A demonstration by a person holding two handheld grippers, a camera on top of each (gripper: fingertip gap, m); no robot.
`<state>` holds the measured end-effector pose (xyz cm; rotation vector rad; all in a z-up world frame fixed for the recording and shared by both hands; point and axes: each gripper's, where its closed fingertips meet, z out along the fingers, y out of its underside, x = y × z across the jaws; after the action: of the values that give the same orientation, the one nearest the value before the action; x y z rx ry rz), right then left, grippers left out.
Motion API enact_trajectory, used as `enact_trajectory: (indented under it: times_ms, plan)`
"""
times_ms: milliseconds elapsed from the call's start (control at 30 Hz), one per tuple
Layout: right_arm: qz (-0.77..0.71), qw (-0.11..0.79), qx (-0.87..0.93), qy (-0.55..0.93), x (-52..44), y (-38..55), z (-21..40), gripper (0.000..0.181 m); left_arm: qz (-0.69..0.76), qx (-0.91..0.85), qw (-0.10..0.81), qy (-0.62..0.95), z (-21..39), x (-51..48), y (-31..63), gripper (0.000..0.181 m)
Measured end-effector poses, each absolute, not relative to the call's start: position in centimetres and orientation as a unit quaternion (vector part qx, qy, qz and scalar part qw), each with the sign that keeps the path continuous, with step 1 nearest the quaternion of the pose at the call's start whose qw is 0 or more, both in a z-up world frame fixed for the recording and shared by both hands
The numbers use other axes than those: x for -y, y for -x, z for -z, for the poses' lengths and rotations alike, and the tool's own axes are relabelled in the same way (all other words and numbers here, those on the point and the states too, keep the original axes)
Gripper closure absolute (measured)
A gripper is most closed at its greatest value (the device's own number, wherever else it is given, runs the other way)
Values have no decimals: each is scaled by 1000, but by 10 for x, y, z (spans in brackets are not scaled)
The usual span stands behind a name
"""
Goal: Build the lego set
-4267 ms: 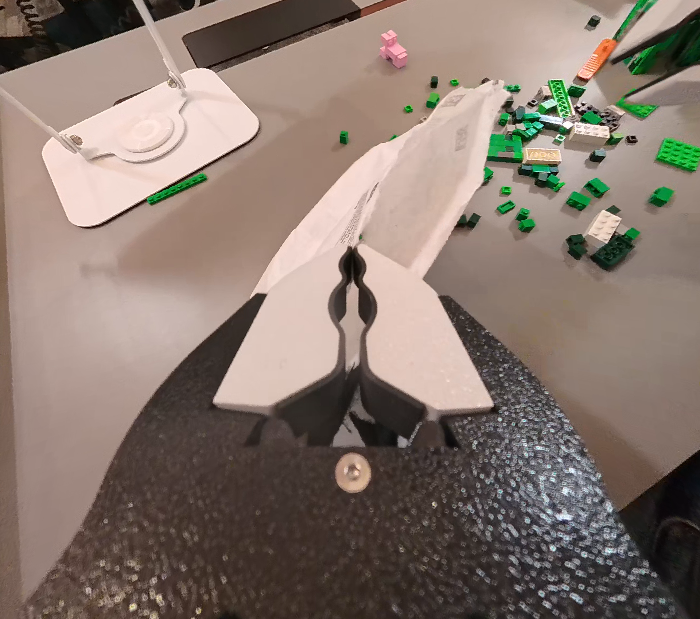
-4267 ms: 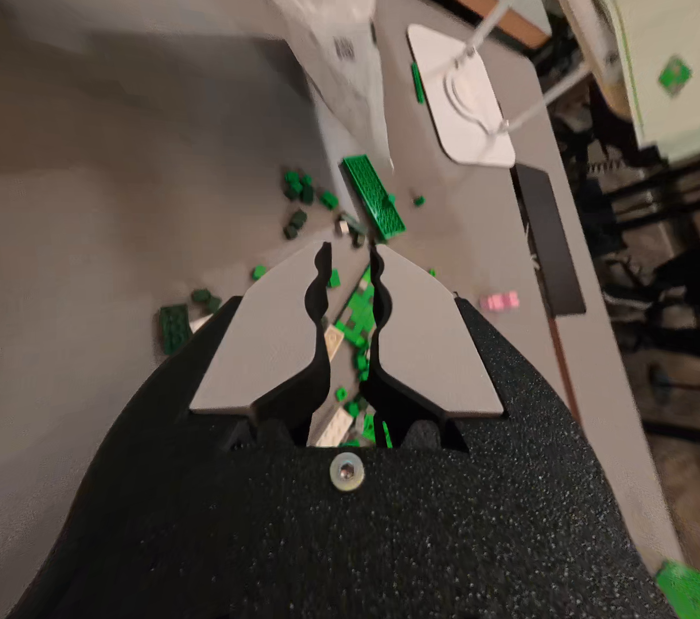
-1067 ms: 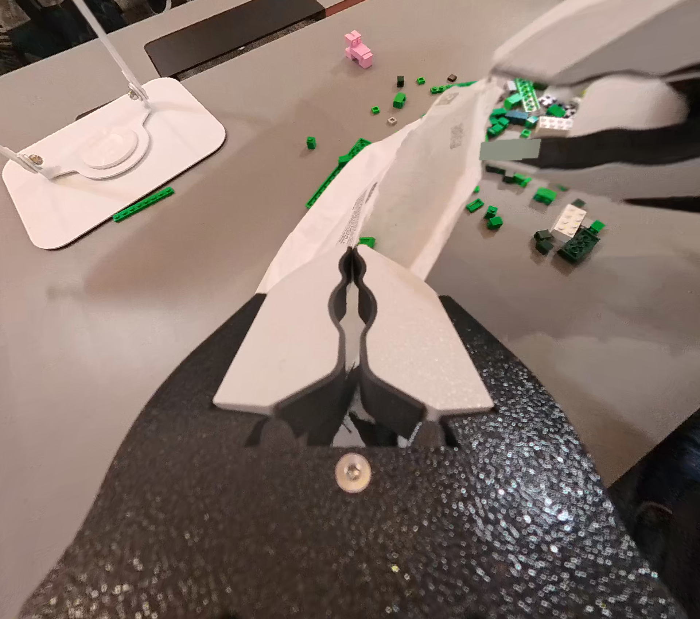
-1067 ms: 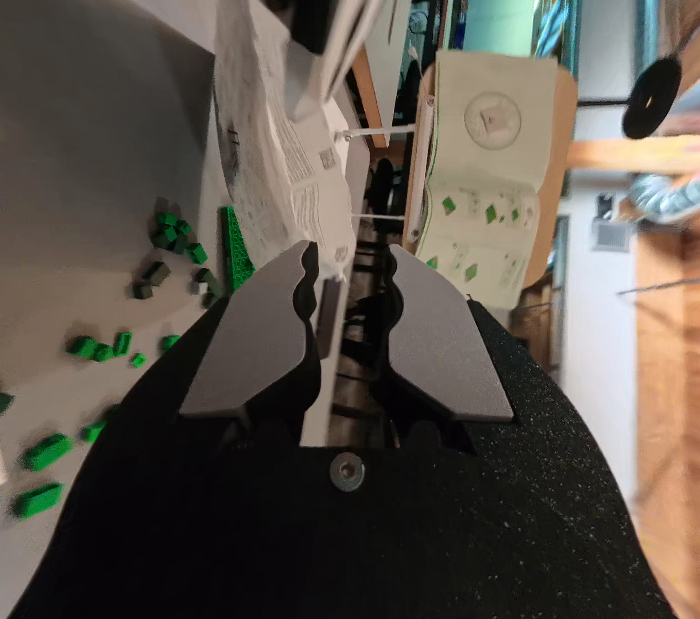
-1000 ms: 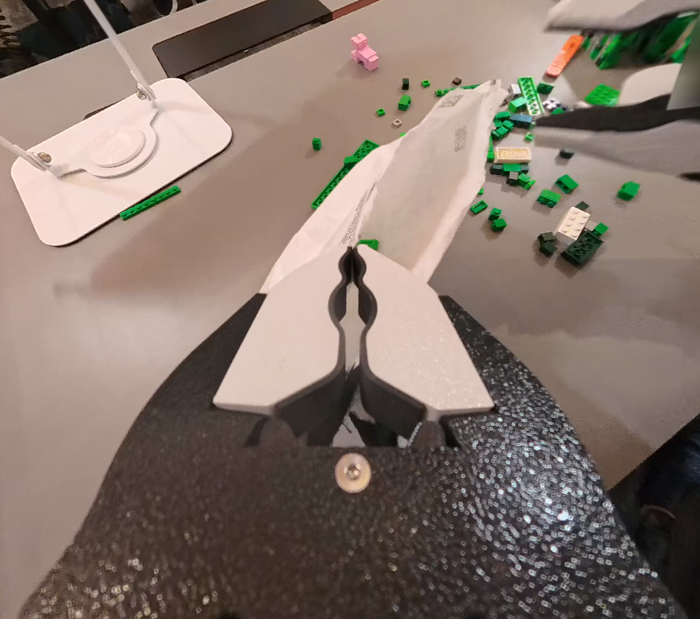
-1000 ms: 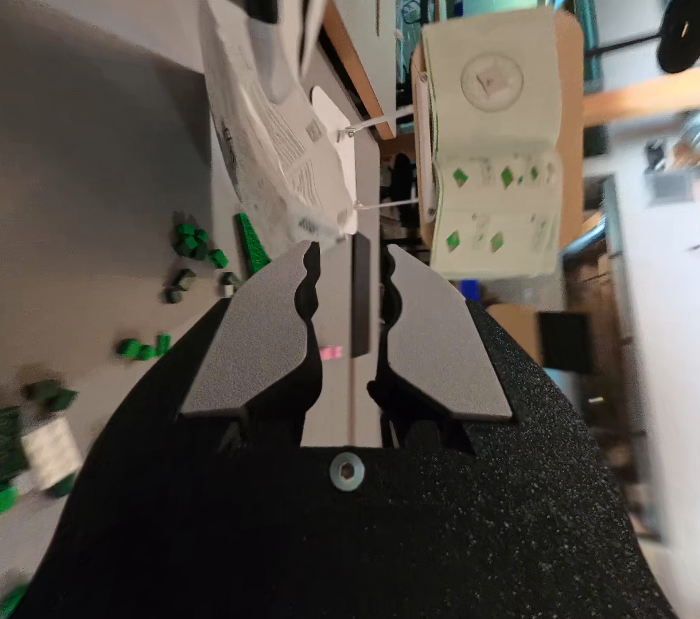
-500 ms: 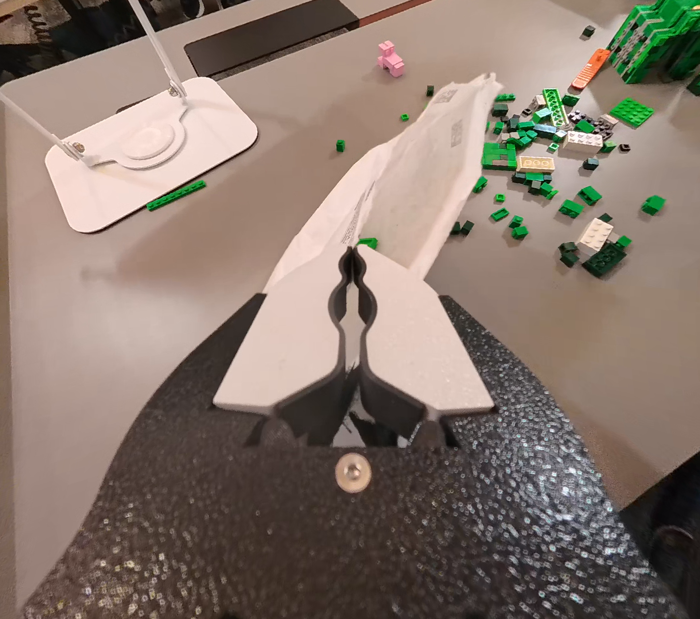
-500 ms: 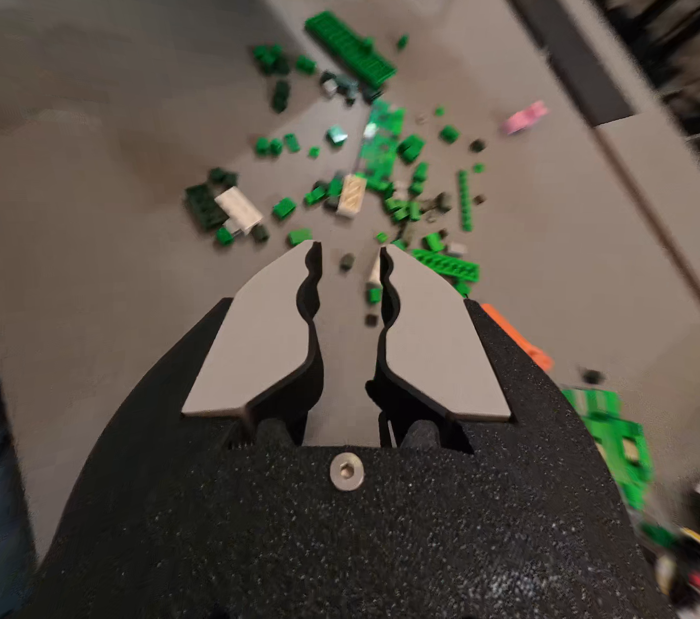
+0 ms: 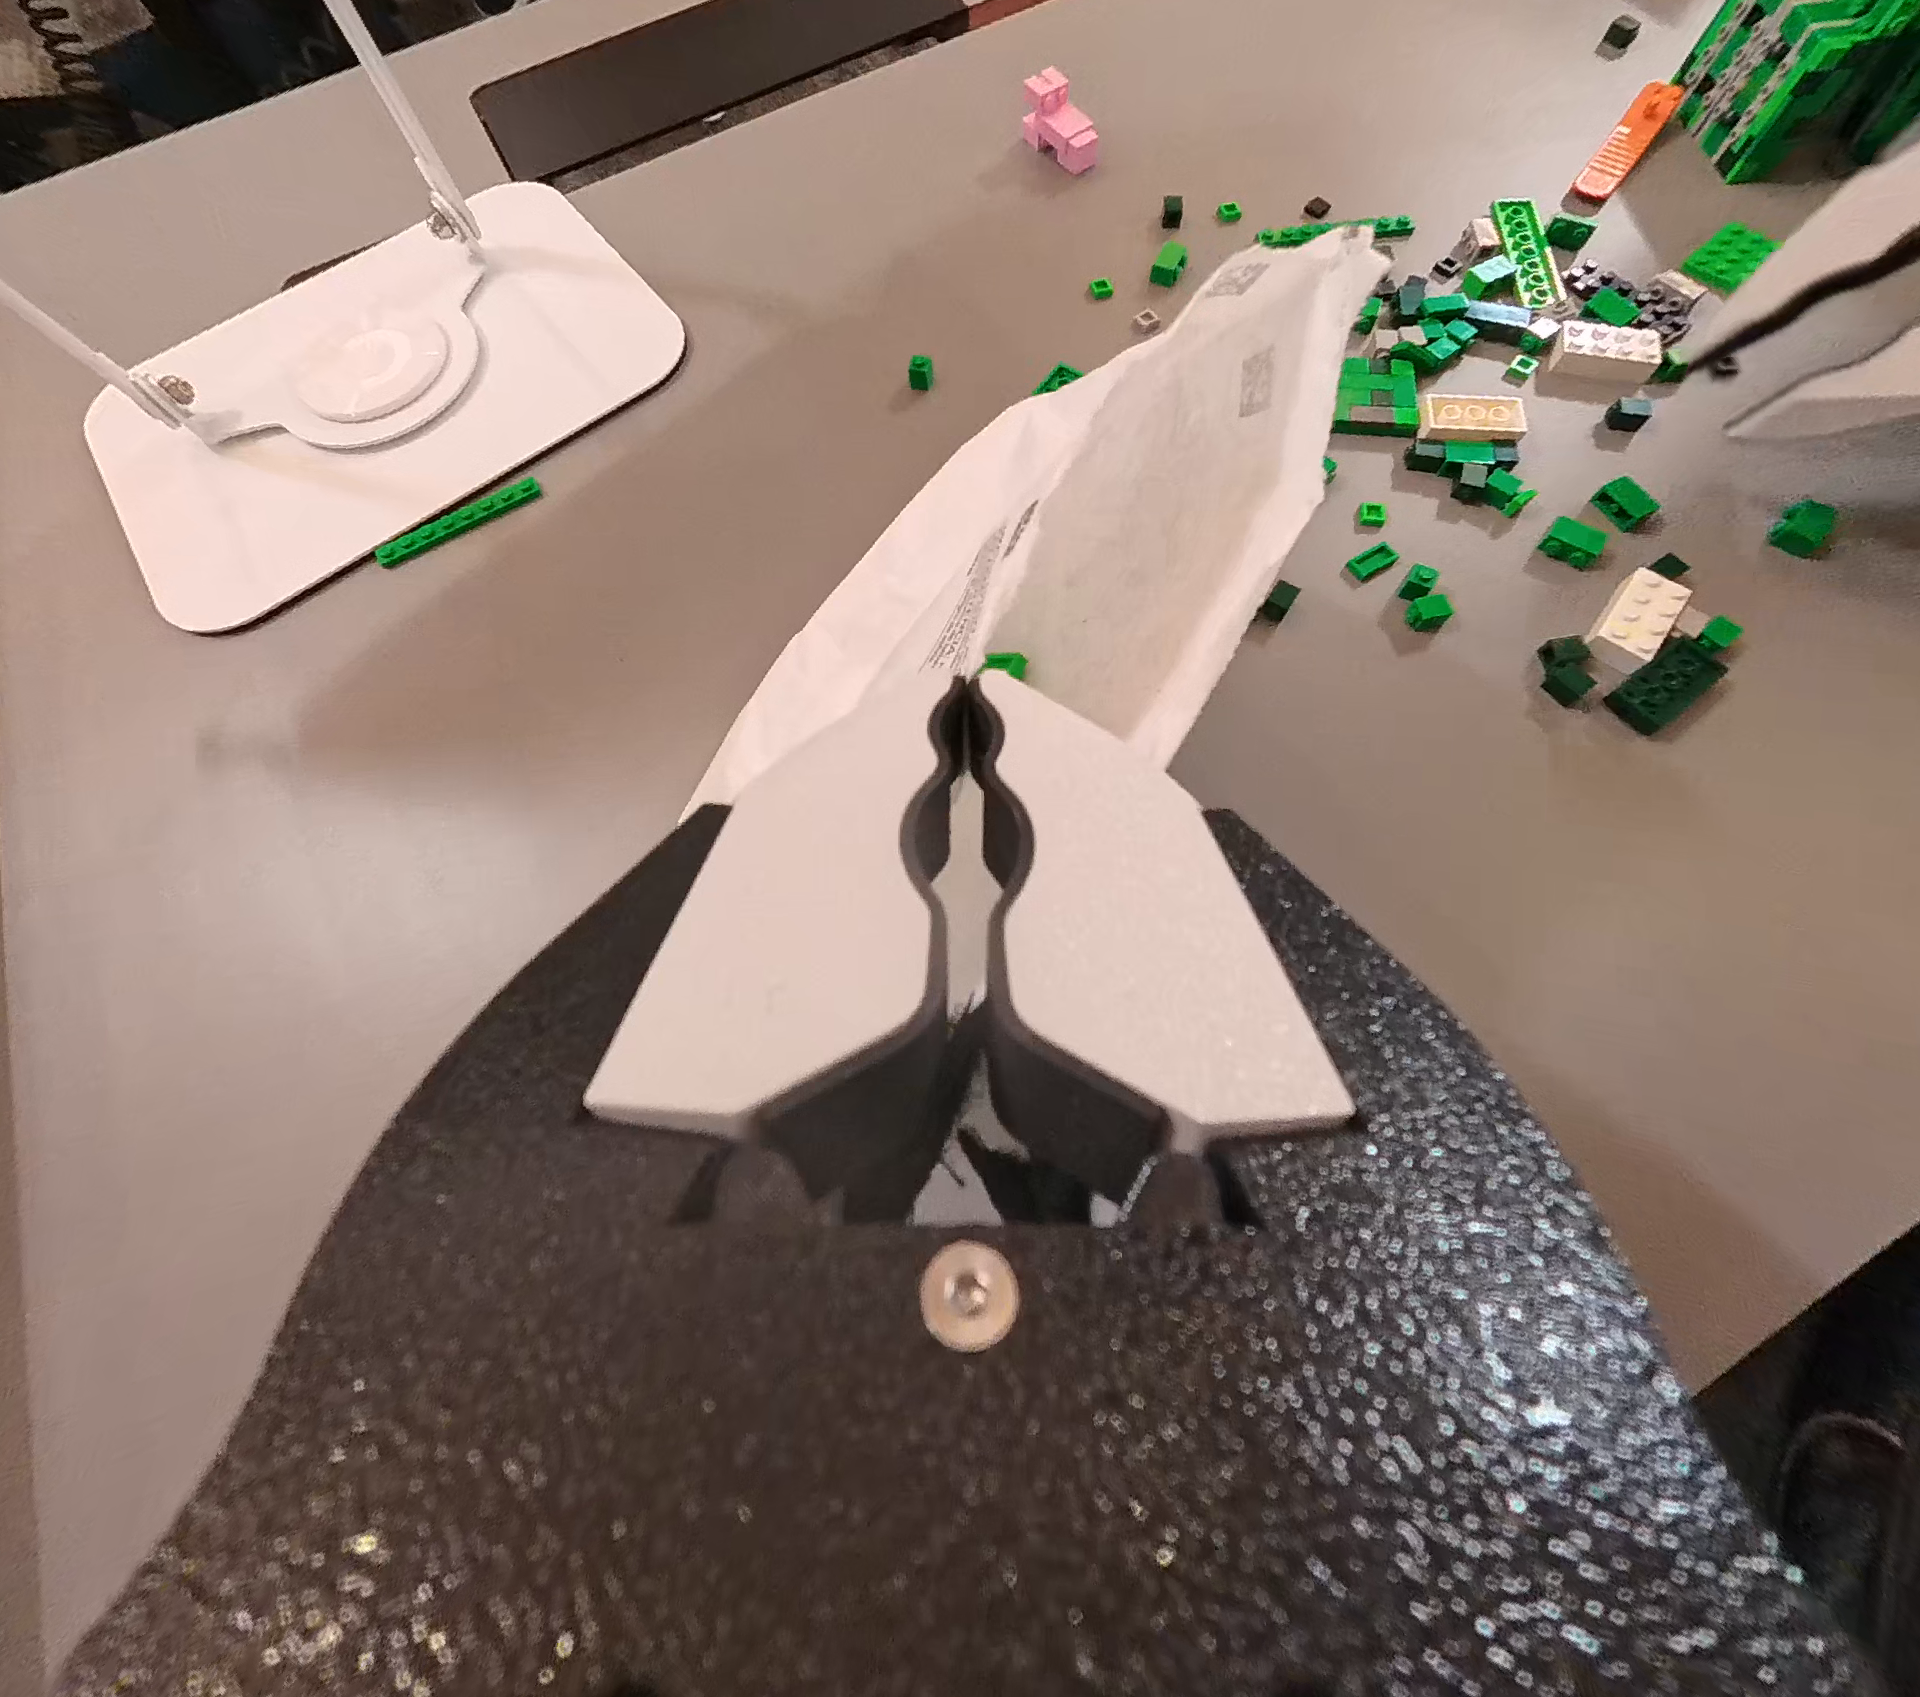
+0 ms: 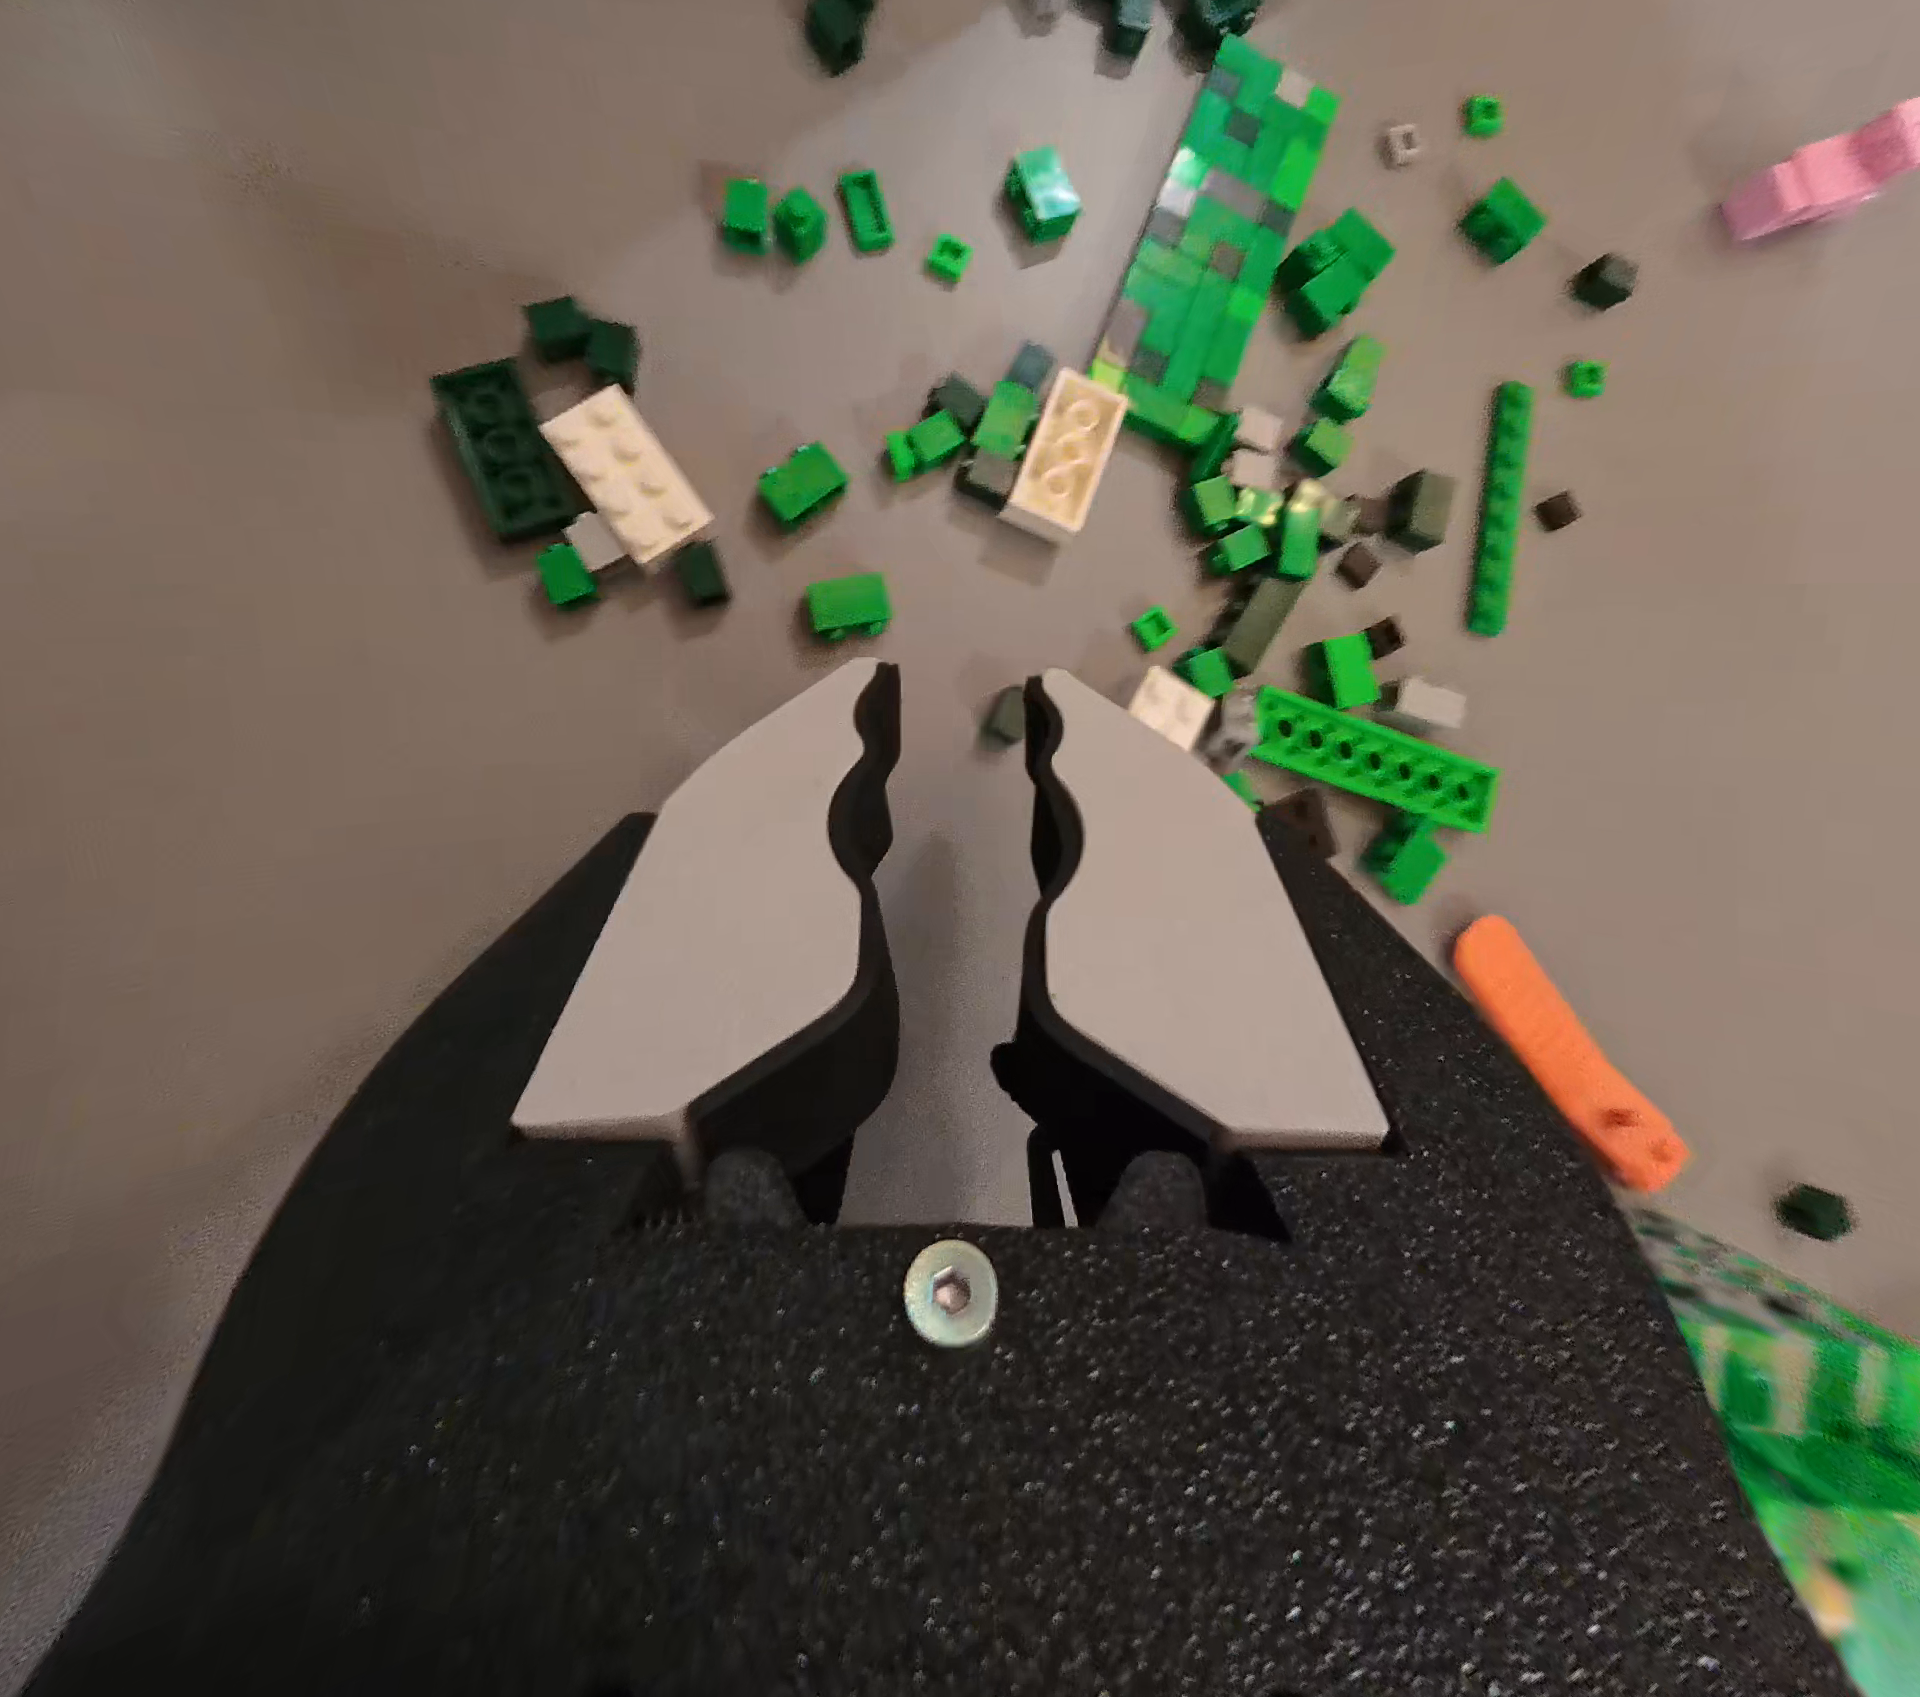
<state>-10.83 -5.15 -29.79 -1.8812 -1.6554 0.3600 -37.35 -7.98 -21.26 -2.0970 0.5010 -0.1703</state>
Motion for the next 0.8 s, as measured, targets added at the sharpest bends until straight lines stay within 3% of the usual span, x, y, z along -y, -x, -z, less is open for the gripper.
enact_trajectory:
  times_ms: [300, 800]
  plan:
    - [-71, 288, 661, 689, -6, 139, 295, 169, 71, -207, 470, 855, 212, 80, 372, 181]
    - [-15, 228, 673, 704, -23, 149, 320, 167, 77, -210, 465, 856, 215, 80, 372, 181]
